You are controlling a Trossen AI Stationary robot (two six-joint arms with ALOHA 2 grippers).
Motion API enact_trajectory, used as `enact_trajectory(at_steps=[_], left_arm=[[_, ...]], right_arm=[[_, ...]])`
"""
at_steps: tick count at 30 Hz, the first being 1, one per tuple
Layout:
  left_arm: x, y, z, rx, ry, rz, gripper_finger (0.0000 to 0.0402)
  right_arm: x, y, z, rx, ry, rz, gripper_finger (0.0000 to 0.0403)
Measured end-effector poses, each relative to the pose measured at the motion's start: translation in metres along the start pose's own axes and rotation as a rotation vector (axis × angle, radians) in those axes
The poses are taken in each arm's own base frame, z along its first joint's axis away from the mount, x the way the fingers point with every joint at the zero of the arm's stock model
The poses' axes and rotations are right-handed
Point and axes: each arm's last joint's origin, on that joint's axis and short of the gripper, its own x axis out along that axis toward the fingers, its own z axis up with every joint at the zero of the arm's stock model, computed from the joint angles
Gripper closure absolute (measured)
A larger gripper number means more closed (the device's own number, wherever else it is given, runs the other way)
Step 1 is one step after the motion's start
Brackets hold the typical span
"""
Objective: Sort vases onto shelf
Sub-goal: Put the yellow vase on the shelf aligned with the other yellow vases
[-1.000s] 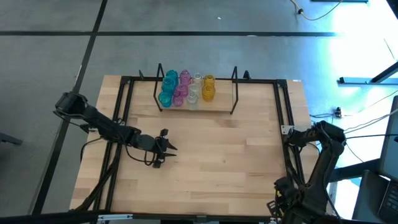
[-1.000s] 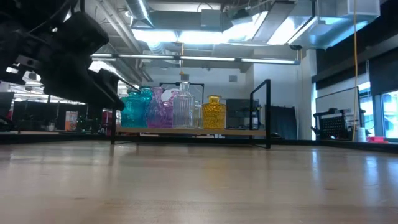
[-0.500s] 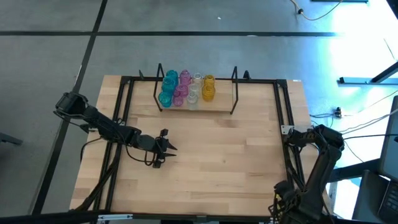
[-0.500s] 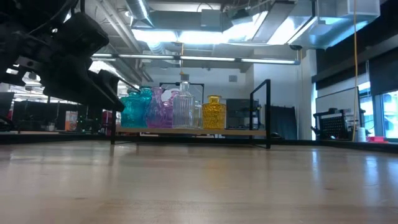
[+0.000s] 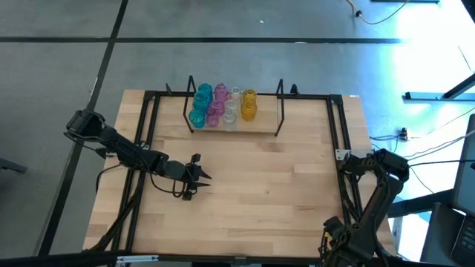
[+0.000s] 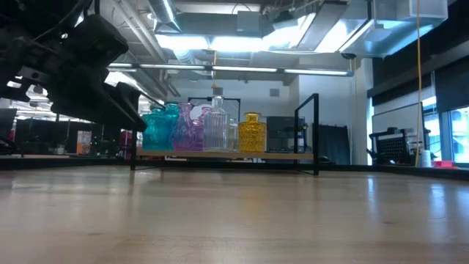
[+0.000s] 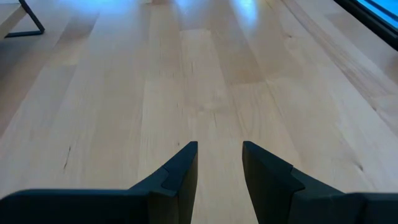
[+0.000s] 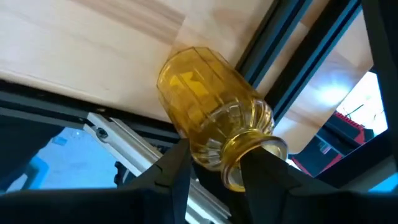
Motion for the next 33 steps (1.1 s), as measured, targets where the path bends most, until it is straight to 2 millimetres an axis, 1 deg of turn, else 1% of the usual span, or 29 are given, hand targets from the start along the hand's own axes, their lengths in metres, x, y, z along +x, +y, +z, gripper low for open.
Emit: enact_trajectory(at_steps=[3, 5, 12, 14, 24, 28, 33], left_arm=[[0.000, 0.000, 0.000, 0.000, 0.000, 0.000, 0.0282], [0.000, 0.000, 0.000, 0.000, 0.000, 0.000, 0.0282], [0.000, 0.000, 0.000, 0.000, 0.002, 0.001, 0.0282], [0.000, 0.000, 0.000, 0.001, 0.002, 0.001, 0.0282], [0.000, 0.000, 0.000, 0.001, 0.002, 0.001, 0.0282], [0.000, 0.000, 0.000, 0.001, 0.002, 0.001, 0.0282], [0.000, 0.000, 0.000, 0.001, 0.003, 0.001, 0.0282]], right_arm=[[-0.001, 0.003, 0.003, -0.033, 0.009, 0.012, 0.0285], [0.000, 0.003, 0.003, -0.049, 0.007, 0.011, 0.0299], [-0.002, 0.004, 0.004, -0.132, -0.015, 0.031, 0.0377], [-0.002, 0.003, 0.005, -0.159, -0.037, 0.034, 0.0393], [-0.006, 0.003, 0.012, -0.223, -0.081, 0.019, 0.0399], [-0.016, 0.006, 0.021, -0.278, -0.182, 0.031, 0.0400], [-0.035, 0.012, 0.040, -0.357, -0.329, 0.039, 0.0401]])
